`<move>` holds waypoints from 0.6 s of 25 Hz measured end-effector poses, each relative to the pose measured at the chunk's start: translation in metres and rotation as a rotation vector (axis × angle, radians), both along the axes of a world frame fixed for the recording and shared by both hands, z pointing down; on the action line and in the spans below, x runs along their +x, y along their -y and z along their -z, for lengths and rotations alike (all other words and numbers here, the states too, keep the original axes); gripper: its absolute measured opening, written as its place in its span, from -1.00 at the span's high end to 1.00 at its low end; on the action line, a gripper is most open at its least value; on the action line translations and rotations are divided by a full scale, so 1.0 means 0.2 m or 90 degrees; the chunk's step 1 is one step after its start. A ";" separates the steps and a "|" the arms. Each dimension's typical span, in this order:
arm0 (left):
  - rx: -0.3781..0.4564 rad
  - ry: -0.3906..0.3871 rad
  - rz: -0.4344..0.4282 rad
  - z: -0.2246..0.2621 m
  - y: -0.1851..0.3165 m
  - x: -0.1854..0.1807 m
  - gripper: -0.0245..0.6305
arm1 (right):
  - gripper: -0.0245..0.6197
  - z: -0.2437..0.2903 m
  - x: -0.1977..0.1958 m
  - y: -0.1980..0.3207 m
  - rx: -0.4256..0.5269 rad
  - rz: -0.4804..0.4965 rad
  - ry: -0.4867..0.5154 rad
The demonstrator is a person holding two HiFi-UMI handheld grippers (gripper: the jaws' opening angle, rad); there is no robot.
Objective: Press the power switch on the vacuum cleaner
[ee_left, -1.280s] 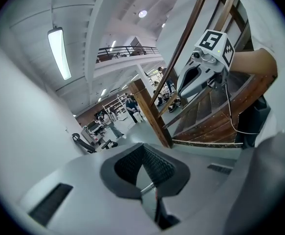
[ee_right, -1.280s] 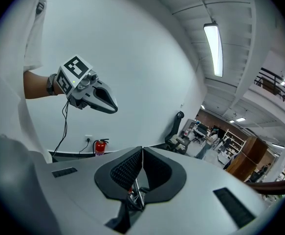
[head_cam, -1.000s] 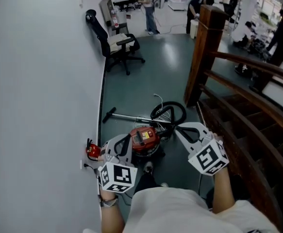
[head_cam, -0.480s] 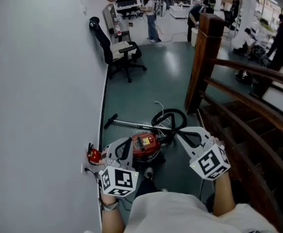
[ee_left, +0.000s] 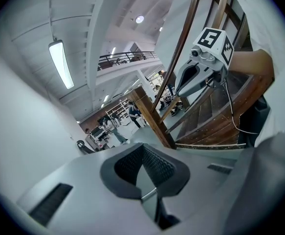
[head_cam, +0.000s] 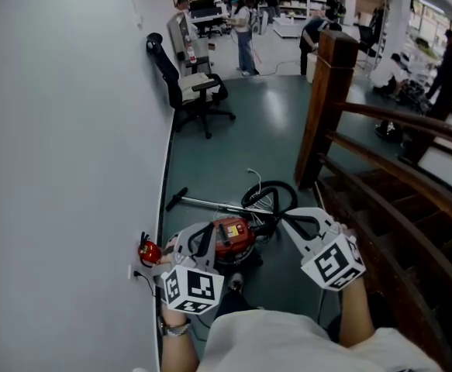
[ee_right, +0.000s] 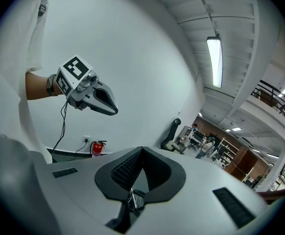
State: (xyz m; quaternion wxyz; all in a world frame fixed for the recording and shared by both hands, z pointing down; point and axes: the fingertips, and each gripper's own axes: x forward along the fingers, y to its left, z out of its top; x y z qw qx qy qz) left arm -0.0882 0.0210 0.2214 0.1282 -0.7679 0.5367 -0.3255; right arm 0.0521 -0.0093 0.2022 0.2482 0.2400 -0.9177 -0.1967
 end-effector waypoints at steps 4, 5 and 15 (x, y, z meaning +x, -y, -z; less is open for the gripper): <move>0.001 0.002 -0.001 0.01 0.00 0.01 0.92 | 0.84 -0.01 0.00 0.00 -0.004 0.000 -0.002; 0.001 0.003 -0.002 0.00 0.00 0.01 0.92 | 0.84 -0.02 0.00 0.00 -0.005 0.000 -0.002; -0.004 0.001 -0.004 -0.01 0.03 0.01 0.92 | 0.84 -0.04 0.01 0.02 -0.012 -0.006 -0.004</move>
